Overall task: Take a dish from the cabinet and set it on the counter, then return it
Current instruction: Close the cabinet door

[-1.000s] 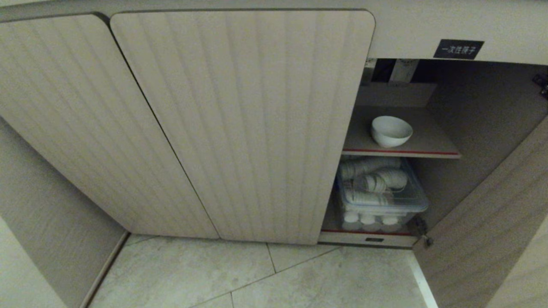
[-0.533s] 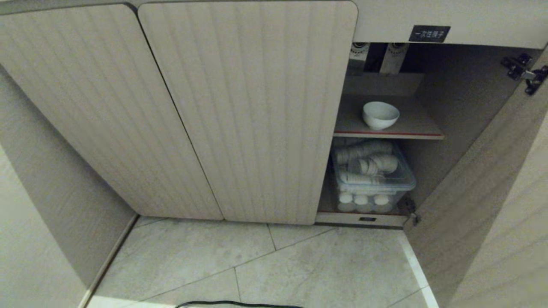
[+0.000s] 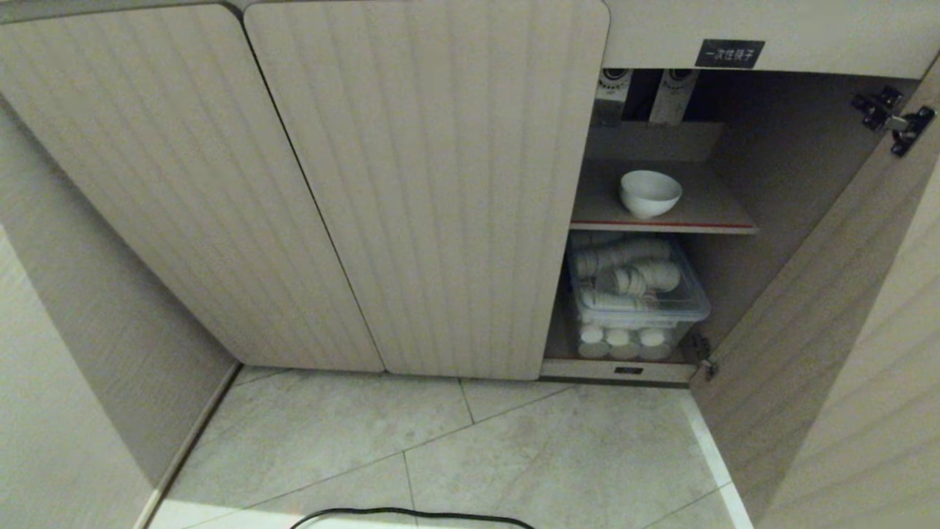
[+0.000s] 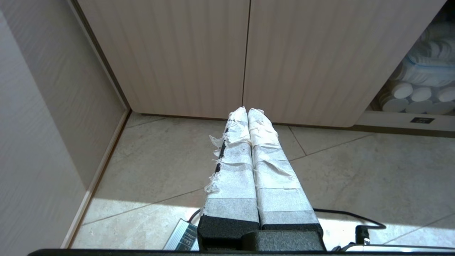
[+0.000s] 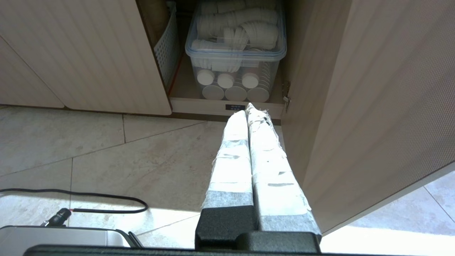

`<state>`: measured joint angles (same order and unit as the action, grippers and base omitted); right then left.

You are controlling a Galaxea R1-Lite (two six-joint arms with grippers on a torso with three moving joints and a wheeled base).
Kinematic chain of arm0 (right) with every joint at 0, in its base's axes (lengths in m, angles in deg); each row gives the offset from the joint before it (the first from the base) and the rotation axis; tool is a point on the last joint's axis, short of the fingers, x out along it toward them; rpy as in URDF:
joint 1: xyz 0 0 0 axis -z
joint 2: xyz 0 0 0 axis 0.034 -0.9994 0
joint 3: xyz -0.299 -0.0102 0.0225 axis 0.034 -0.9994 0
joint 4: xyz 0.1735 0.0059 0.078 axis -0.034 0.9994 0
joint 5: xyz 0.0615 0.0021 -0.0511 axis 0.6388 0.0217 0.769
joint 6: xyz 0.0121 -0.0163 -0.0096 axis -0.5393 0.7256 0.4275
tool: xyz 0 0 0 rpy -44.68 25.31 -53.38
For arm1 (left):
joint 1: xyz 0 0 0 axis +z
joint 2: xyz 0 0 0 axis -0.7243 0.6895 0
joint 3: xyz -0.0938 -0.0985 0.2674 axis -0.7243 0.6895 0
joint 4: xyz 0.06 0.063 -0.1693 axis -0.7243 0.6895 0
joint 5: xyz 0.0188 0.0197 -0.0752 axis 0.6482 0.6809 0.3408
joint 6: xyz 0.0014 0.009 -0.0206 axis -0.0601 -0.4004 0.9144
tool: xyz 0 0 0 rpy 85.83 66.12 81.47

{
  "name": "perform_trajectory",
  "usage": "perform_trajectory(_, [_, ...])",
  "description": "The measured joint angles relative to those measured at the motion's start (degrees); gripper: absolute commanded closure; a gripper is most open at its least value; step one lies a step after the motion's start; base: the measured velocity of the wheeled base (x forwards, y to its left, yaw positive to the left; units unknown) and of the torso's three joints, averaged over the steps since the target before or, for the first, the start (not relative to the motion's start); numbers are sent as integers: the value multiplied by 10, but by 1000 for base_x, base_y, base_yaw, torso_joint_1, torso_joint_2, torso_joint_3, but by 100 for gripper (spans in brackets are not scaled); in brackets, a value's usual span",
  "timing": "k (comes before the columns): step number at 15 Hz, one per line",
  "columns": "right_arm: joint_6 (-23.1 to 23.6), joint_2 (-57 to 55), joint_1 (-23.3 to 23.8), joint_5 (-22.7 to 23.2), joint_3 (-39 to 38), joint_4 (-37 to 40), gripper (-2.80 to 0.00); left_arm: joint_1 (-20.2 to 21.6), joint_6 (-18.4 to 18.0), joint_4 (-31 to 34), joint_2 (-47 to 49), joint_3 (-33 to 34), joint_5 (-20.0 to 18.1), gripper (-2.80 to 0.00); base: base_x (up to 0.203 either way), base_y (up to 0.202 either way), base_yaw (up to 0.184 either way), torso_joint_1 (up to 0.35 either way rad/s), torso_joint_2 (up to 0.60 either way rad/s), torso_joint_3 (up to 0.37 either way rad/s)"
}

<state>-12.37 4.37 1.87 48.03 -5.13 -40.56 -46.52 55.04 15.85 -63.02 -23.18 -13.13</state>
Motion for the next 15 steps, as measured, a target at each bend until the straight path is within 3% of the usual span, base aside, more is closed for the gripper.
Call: perform_trajectory(15, [0,0,0,0,0,0,0,0,1,-1,0,0,-1,0,0,0,0,0,0,0])
